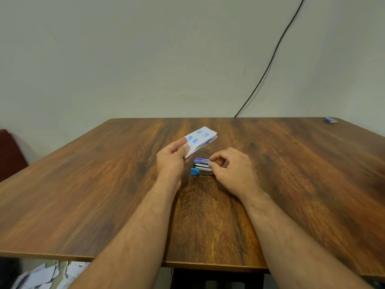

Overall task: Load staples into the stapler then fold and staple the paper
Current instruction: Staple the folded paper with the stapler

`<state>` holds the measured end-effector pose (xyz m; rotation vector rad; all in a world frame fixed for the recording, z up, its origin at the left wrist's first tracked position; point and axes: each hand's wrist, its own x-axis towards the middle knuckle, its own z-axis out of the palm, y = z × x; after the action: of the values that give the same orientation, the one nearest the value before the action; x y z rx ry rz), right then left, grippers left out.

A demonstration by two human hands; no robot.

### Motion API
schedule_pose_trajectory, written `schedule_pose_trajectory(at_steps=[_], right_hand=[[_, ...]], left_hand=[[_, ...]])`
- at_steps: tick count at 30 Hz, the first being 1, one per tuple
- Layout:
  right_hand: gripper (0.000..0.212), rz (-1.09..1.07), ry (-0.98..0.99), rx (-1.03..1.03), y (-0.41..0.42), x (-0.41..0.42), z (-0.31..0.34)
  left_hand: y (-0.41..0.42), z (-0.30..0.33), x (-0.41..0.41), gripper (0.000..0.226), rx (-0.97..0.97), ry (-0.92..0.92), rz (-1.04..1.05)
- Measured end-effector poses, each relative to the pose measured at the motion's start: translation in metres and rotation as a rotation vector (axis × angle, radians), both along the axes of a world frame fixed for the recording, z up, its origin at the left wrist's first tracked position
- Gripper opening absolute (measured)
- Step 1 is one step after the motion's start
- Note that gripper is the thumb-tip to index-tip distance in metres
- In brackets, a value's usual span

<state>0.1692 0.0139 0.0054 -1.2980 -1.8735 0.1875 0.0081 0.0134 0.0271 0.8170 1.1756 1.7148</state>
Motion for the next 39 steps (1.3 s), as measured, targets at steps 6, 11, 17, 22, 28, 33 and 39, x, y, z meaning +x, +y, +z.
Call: schedule_pose_trajectory(at_steps=[6,11,17,22,28,33,39], right_hand=[[0.049,-0.011,-0.333,-0.063,-0.001,-0.006,0.004],[0.038,-0.014,-0.328,-0.087,-0.002,-0.007,0.005],[0.042,0.063,-0.148,-0.122,-0.005,-0.005,0.006],[0.031,0.088,0.037,-0.120,-0.004,-0.005,0.007],[0.035,0.096,0.205,-0.099,-0.005,-0.004,0.006],[0.049,0.075,0.346,-0.149,-0.005,-0.005,0.005],[0.040,0.117,0.597,-0.345,0.002,-0.019,0.014]], left_hand=[[-0.002,0.000,0.002,0.021,-0.001,0.005,-0.029],[0.004,-0.004,0.001,0.021,-0.015,0.016,-0.021],[0.011,-0.008,-0.004,0.028,-0.009,-0.061,-0.035],[0.010,-0.008,-0.001,0.033,0.048,-0.106,-0.110],[0.011,-0.012,-0.002,0.038,0.057,-0.046,-0.101],[0.009,-0.015,0.000,0.041,0.087,0.024,-0.118],[0.013,-0.017,-0.001,0.041,0.075,0.129,-0.086]])
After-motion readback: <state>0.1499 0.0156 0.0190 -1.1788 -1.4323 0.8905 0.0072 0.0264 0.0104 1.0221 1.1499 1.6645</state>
